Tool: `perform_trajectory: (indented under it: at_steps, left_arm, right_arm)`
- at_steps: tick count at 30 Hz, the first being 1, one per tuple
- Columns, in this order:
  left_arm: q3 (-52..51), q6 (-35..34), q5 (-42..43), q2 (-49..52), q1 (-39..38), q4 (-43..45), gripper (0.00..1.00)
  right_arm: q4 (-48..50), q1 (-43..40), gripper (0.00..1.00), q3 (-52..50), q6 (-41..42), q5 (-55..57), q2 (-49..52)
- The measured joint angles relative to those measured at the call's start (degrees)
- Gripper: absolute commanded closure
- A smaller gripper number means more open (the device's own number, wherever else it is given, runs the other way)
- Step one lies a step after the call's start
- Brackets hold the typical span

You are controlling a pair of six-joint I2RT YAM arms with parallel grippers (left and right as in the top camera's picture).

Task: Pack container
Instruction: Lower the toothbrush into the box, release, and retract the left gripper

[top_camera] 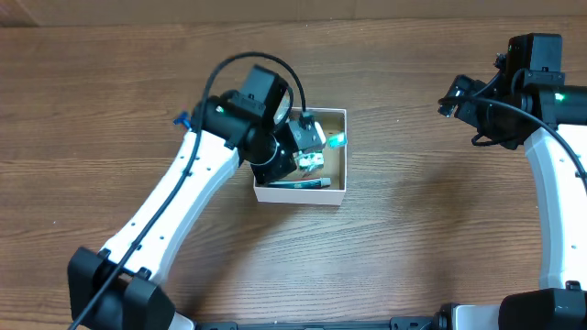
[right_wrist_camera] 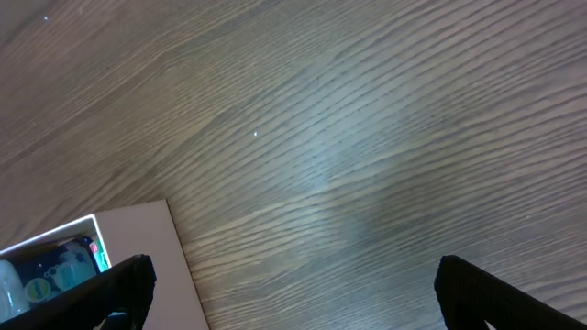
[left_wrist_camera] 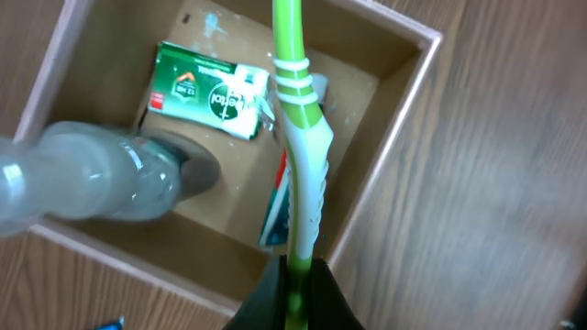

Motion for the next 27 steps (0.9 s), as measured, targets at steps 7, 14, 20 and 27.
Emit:
perform_trajectory:
  at_steps: [7, 14, 20, 27]
  left_arm:
    - [-6.9, 3.8, -0.3, 0.7, 0.0, 9.1, 0.90]
    - [-6.9, 4.6, -0.2, 0.7, 0.0, 11.9, 0.11]
    - [-6.9, 4.7, -0.2, 0.7, 0.0, 11.8, 0.03]
    - [-5.1, 2.8, 2.1, 0.6, 0.0, 7.9, 0.00]
  right_arm:
    - [0.0, 0.0, 0.00, 0.0, 0.0, 0.0, 0.0]
    - [0.0, 0.0, 0.00, 0.0, 0.0, 0.0, 0.0]
    - [0.0, 0.0, 0.00, 0.0, 0.0, 0.0, 0.0]
    - [0.0, 0.0, 0.00, 0.0, 0.0, 0.0, 0.0]
